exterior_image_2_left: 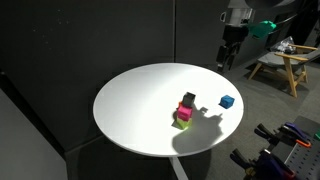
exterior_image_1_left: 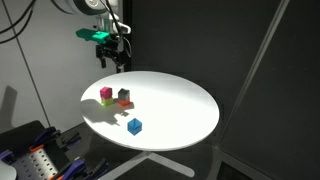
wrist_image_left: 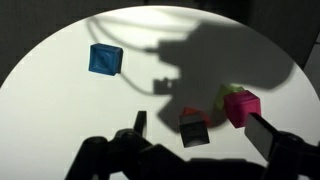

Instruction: Put the blue block on the table

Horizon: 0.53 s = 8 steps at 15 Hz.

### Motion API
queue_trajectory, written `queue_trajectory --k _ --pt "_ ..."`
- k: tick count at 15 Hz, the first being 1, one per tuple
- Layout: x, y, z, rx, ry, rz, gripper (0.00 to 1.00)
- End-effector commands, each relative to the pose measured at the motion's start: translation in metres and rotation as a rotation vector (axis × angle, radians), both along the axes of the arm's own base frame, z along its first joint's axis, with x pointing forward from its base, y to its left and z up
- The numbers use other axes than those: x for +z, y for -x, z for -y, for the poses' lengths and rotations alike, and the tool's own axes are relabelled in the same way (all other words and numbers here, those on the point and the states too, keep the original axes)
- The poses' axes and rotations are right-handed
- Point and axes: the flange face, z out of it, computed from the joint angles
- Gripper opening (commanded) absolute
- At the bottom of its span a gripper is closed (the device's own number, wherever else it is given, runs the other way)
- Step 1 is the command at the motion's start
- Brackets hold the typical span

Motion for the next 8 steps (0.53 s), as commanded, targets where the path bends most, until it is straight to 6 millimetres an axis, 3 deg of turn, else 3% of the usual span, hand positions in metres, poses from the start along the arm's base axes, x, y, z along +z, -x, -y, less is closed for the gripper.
queue_trajectory --k 1,5,6,8 --pt "0.021 0.023 -0.007 -0.02 -0.002 0.0 1.0" --pt "0.038 0.036 -0.01 -0.03 0.0 0.006 1.0" --pt "0.028 0.023 -0.007 -0.009 0.006 0.003 1.0" --pt "0.031 0.025 -0.007 -0.01 0.006 0.005 1.0"
